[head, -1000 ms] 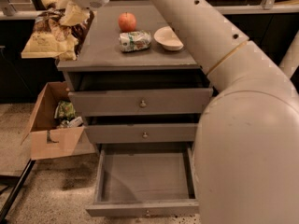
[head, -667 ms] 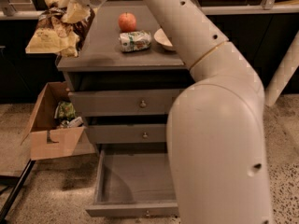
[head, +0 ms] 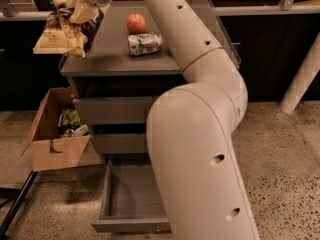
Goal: Pick brown chip bag from bottom drawer and place on counter
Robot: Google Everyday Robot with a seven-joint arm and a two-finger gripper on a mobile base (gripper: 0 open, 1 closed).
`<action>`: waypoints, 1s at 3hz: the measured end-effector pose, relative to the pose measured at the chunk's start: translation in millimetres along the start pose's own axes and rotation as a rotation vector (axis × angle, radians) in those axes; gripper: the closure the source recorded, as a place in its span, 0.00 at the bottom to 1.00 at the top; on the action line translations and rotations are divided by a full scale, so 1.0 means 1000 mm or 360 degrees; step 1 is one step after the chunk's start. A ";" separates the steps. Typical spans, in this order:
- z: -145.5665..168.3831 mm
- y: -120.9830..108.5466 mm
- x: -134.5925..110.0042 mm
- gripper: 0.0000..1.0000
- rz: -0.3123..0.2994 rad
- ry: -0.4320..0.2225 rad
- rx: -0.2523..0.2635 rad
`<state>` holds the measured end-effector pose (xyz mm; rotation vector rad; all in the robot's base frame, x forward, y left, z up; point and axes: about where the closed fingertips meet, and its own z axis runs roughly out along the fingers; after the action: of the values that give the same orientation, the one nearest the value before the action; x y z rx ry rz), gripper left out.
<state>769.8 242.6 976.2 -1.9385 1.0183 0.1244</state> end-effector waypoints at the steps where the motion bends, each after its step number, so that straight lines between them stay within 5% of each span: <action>1: 0.011 -0.001 0.012 1.00 0.0012 0.0017 -0.0026; 3: 0.010 -0.003 0.013 0.49 0.0014 0.0017 -0.0018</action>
Offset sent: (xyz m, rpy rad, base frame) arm 0.0092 0.0009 -0.0084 -0.0117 0.0100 -0.0031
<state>783.6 242.7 966.7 -1.9468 1.0351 0.1250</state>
